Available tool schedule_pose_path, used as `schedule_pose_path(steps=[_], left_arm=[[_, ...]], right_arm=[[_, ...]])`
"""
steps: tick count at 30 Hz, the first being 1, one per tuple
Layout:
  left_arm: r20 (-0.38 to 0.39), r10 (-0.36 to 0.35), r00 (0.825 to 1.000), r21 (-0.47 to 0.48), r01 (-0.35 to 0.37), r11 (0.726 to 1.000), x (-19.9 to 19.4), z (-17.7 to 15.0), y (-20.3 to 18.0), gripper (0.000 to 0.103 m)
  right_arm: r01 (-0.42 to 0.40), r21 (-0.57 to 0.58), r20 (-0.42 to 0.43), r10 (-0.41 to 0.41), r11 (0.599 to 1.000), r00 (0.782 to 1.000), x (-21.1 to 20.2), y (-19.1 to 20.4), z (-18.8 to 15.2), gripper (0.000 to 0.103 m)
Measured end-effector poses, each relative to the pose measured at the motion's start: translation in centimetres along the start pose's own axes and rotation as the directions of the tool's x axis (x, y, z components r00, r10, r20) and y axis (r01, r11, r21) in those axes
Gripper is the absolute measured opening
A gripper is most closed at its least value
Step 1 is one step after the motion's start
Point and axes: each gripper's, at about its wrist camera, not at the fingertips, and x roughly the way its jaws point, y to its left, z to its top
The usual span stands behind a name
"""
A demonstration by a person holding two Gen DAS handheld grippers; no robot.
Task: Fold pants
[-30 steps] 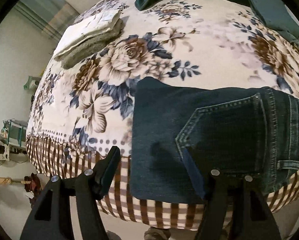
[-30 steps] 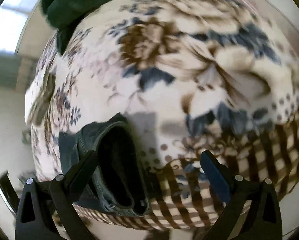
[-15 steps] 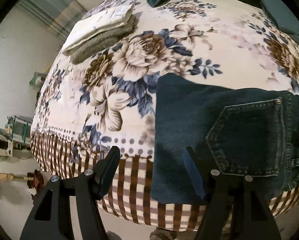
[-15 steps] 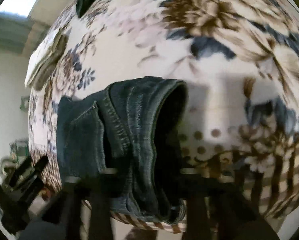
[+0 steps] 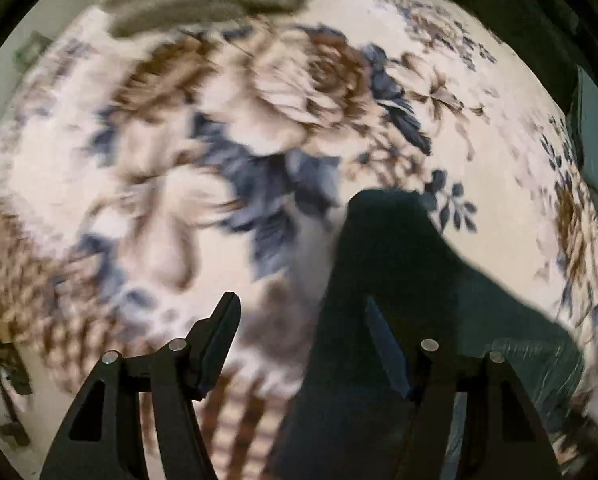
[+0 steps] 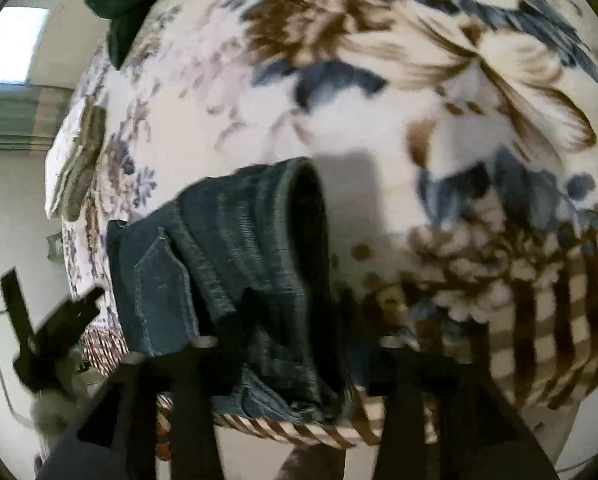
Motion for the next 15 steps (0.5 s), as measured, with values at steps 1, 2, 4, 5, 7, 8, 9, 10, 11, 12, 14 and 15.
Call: schedule_pose_path(steps=[1, 2, 4, 5, 7, 8, 9, 10, 11, 12, 14, 15], left_arm=[[-0.018, -0.018, 1.000, 0.001, 0.018, 1.000, 0.9, 0.7, -0.3, 0.063], [-0.043, -0.049, 0.998, 0.010, 0.049, 0.999, 2.1, 1.4, -0.8, 0.062], [-0.063, -0.085, 0.994, 0.029, 0.087, 0.996, 3.4, 2.2, -1.7, 0.060], [-0.058, -0.100, 0.993, 0.054, 0.103, 0.993, 3.7, 2.3, -2.3, 0.051], [-0.054, -0.090, 0.994, 0.093, 0.094, 0.991, 3.8, 2.1, -3.3, 0.049], [-0.048, -0.084, 0.995, 0.104, 0.089, 0.991, 3.7, 2.1, -3.5, 0.049], [-0.042, -0.081, 0.996, 0.111, 0.085, 0.990, 3.5, 1.9, -3.6, 0.049], [-0.044, -0.091, 0.995, 0.104, 0.095, 0.990, 3.3, 1.7, -3.6, 0.049], [-0.050, -0.104, 0.993, 0.094, 0.108, 0.990, 3.1, 1.6, -3.4, 0.049], [-0.057, -0.115, 0.992, 0.084, 0.120, 0.989, 3.0, 1.5, -3.2, 0.049], [-0.077, -0.147, 0.986, 0.062, 0.152, 0.986, 2.8, 1.3, -2.7, 0.051], [-0.083, -0.157, 0.984, 0.054, 0.162, 0.985, 2.8, 1.2, -2.5, 0.052]], right_arm=[[-0.008, 0.009, -0.002, 0.008, 1.000, 1.000, 0.0, -0.3, 0.0, 0.056], [-0.023, 0.028, -0.014, 0.023, 0.999, 1.000, 0.0, -0.8, -0.2, 0.058], [-0.056, 0.054, -0.043, 0.059, 0.997, 0.997, 0.0, -1.6, -0.7, 0.058], [-0.067, 0.055, -0.063, 0.070, 0.996, 0.996, 0.2, -1.8, -1.1, 0.058], [-0.110, 0.077, -0.043, 0.114, 0.991, 0.993, 0.0, -2.2, -2.0, 0.020], [-0.115, 0.093, -0.029, 0.118, 0.989, 0.993, -0.2, -2.1, -2.4, 0.019], [-0.109, 0.094, -0.013, 0.111, 0.990, 0.994, -0.8, -1.8, -2.7, 0.015], [-0.112, 0.089, 0.000, 0.112, 0.990, 0.994, -1.4, -1.5, -2.9, 0.014], [-0.126, 0.089, 0.025, 0.124, 0.988, 0.992, -2.5, -1.0, -3.2, 0.013], [-0.139, 0.089, 0.039, 0.136, 0.986, 0.990, -3.3, -0.6, -3.4, 0.013], [-0.170, 0.092, 0.042, 0.167, 0.981, 0.985, -4.9, -0.2, -4.0, 0.013], [-0.171, 0.104, 0.031, 0.169, 0.980, 0.985, -5.0, -0.3, -4.1, 0.013]])
